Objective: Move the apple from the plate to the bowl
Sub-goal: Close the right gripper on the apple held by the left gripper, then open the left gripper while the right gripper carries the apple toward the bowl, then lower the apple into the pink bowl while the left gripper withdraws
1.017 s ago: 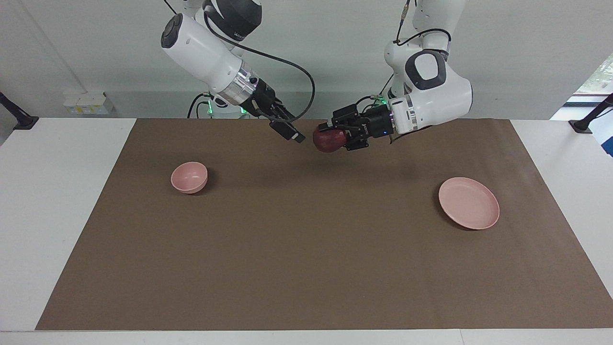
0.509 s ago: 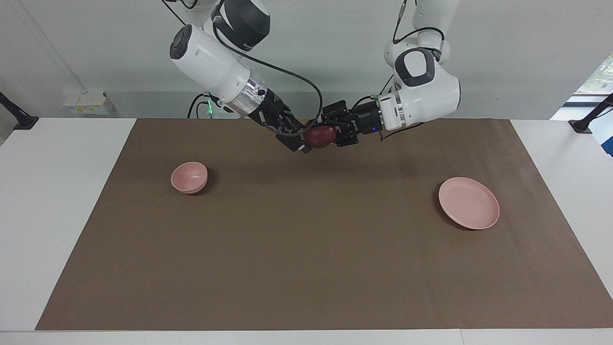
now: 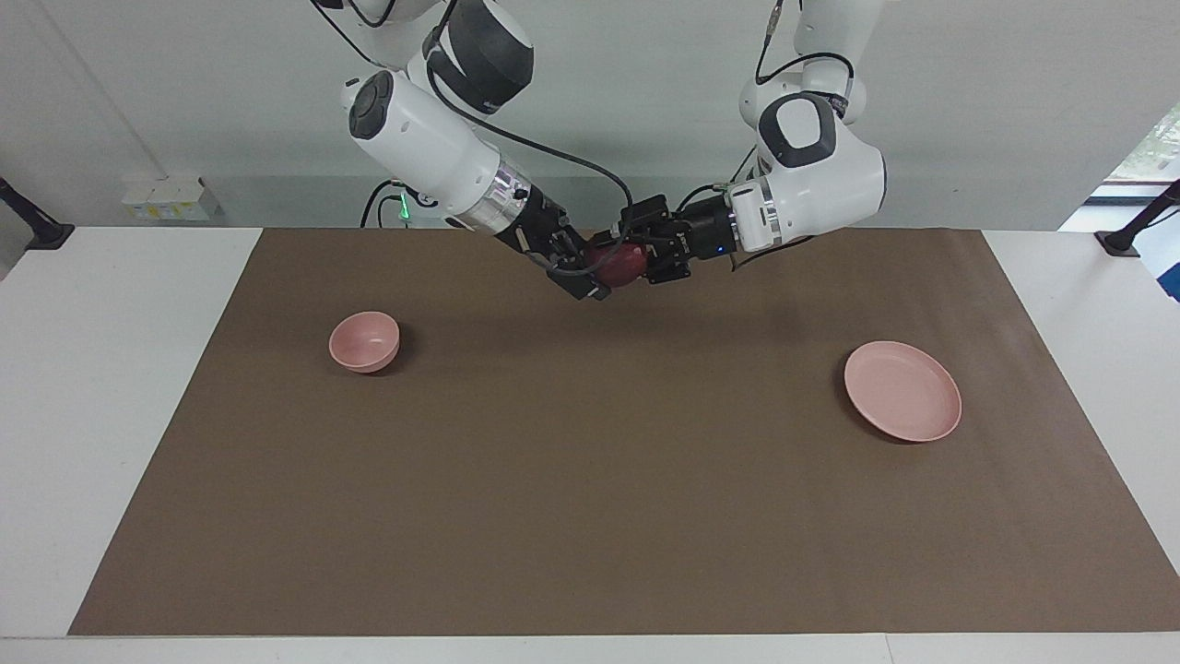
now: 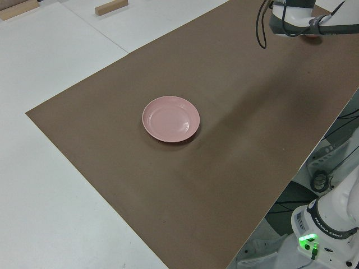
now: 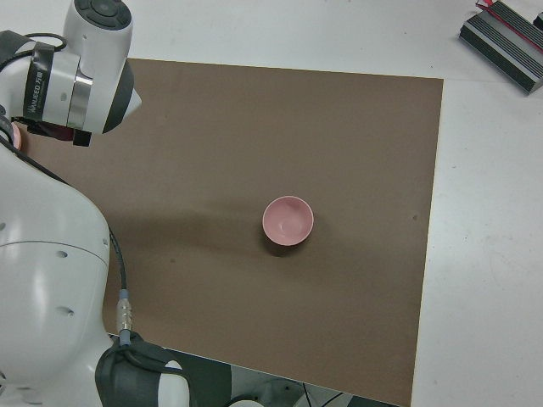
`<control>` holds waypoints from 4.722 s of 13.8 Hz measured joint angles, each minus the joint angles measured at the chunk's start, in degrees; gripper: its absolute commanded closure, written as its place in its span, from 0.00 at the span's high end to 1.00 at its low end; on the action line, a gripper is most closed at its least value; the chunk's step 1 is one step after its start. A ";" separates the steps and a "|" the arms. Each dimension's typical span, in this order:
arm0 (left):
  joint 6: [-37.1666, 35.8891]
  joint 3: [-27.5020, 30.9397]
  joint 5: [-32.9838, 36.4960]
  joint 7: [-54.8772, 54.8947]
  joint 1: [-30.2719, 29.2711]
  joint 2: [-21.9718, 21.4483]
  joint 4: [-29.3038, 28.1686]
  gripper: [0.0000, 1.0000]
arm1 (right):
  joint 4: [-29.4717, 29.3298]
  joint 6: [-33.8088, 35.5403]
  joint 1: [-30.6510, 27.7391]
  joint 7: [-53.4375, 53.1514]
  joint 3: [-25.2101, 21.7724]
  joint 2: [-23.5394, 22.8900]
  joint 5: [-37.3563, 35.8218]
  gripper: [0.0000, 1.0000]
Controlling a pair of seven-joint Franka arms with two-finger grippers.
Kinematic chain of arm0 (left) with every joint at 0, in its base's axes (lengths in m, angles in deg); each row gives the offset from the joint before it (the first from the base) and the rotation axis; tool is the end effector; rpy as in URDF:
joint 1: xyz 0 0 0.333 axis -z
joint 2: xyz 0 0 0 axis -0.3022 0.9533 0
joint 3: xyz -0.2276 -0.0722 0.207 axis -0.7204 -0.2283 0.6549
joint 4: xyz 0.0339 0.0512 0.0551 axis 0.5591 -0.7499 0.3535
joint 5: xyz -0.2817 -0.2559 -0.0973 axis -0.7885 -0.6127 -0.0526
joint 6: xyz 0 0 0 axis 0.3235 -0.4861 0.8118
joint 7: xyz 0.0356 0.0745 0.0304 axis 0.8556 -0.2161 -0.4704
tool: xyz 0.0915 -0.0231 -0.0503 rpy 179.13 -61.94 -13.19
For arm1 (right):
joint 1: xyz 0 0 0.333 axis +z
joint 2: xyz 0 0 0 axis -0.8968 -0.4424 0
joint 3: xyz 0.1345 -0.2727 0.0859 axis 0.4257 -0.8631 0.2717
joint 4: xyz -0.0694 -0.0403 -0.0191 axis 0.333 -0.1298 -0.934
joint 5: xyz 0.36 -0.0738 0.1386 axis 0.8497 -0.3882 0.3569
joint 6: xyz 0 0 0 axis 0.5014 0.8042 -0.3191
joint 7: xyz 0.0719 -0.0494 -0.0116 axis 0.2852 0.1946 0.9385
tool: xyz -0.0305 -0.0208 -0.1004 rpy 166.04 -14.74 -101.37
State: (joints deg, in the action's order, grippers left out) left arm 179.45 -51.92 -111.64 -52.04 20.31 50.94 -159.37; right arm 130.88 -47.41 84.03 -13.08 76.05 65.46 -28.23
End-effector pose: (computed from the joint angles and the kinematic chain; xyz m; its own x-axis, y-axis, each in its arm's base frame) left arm 0.5095 -0.3059 0.5095 0.9996 -0.0216 -0.0191 0.0101 -0.3559 0.9345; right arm 0.5676 0.2626 0.5515 0.2534 -0.7344 -0.6296 -0.9635 -0.2499 -0.0963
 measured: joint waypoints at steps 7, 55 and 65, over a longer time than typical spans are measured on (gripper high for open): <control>1.40 -1.02 -0.17 -0.04 0.11 -0.23 0.00 0.00 | -0.35 4.34 -0.96 1.21 -1.00 0.20 0.00 1.00; -19.42 0.35 78.49 -15.54 -19.05 -6.62 6.71 1.00 | 16.55 6.11 -17.27 66.78 -2.10 7.87 -38.97 0.00; -32.73 9.33 75.44 -15.11 -20.34 -7.30 22.69 1.00 | 34.93 -13.71 -22.21 71.25 -2.04 6.35 -39.96 0.07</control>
State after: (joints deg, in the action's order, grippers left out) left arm 146.72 -42.59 -36.20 -67.15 -0.03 43.63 -136.67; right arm 165.81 -61.12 61.82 58.16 74.01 71.81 -68.18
